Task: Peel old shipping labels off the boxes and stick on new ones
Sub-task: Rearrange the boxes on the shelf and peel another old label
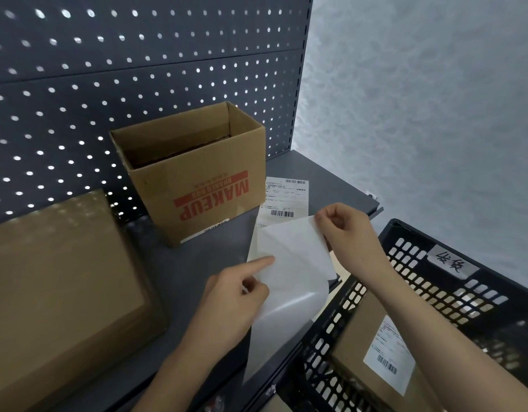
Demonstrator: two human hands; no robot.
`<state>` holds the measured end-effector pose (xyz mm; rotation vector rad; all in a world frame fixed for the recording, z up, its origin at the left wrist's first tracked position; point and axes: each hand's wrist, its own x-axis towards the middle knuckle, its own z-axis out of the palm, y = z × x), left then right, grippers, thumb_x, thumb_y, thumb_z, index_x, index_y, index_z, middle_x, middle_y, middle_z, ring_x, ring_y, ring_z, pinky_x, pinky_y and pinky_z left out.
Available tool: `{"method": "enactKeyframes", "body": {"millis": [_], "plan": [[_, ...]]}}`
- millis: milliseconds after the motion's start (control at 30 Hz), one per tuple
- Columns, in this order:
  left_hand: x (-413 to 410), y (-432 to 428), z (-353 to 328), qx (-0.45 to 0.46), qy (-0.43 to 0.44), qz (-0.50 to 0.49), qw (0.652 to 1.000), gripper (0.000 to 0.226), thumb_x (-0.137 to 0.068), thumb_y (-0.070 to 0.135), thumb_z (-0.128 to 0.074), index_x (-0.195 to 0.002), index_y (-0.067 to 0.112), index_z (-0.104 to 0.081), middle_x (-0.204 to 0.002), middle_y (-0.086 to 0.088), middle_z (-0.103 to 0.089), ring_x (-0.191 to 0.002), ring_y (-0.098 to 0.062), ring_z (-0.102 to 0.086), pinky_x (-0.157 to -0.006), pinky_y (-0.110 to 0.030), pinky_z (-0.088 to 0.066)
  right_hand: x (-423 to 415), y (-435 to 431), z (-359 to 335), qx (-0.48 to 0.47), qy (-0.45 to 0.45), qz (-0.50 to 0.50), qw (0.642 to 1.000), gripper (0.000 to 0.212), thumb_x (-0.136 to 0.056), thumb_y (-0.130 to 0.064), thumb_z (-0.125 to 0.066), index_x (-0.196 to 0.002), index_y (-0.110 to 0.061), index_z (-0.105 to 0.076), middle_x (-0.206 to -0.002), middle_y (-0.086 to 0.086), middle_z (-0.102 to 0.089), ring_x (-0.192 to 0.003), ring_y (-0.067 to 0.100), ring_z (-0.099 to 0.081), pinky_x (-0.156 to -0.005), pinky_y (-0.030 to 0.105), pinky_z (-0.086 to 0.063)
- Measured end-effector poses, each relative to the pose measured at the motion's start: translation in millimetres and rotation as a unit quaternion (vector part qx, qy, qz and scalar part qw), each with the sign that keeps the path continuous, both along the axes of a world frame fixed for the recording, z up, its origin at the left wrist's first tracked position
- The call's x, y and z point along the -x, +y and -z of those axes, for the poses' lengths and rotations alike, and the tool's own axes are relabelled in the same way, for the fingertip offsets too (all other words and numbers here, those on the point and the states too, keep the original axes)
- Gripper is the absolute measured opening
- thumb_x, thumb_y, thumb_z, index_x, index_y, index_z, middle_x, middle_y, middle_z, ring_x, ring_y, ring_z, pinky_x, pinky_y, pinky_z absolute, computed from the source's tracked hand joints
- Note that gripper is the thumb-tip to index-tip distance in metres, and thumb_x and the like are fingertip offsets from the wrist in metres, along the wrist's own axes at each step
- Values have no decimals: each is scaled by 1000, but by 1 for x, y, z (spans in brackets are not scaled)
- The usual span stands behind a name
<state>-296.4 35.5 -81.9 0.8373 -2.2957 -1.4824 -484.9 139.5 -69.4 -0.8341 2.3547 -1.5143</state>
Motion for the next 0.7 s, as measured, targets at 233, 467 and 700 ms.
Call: {"method": "enactKeyframes", "body": {"millis": [233, 467, 700], "plan": [[-3, -3, -1, 20, -46, 21, 999, 45, -92, 12, -51, -127, 37, -63, -51, 11, -43, -45, -7, -38, -51, -32, -47, 14, -13, -6, 0, 16, 16, 1000, 18, -93, -24, -56, -81, -14, -65, -66, -9, -60, -58, 7, -47, -56, 24, -38], [-5, -7, -12, 28, -85, 41, 995, 40, -97, 12, -43, -125, 29, -66, -40, 19, -52, -37, -5, -35, -42, -10, -28, 29, -15, -9, 2, 39, 42, 998, 17, -93, -21, -55, -81, -13, -65, -65, -9, -57, -57, 1, -45, -54, 15, -35], [-3, -9, -12, 20, -91, 26, 995, 37, -97, 14, -44, -119, 28, -70, -45, 17, -52, -35, -2, -40, -41, -9, -28, 37, -18, -12, 18, 42, 58, 997, 17, -92, -19, -55, -81, -11, -65, -66, -11, -57, -58, 2, -46, -56, 17, -36]]}}
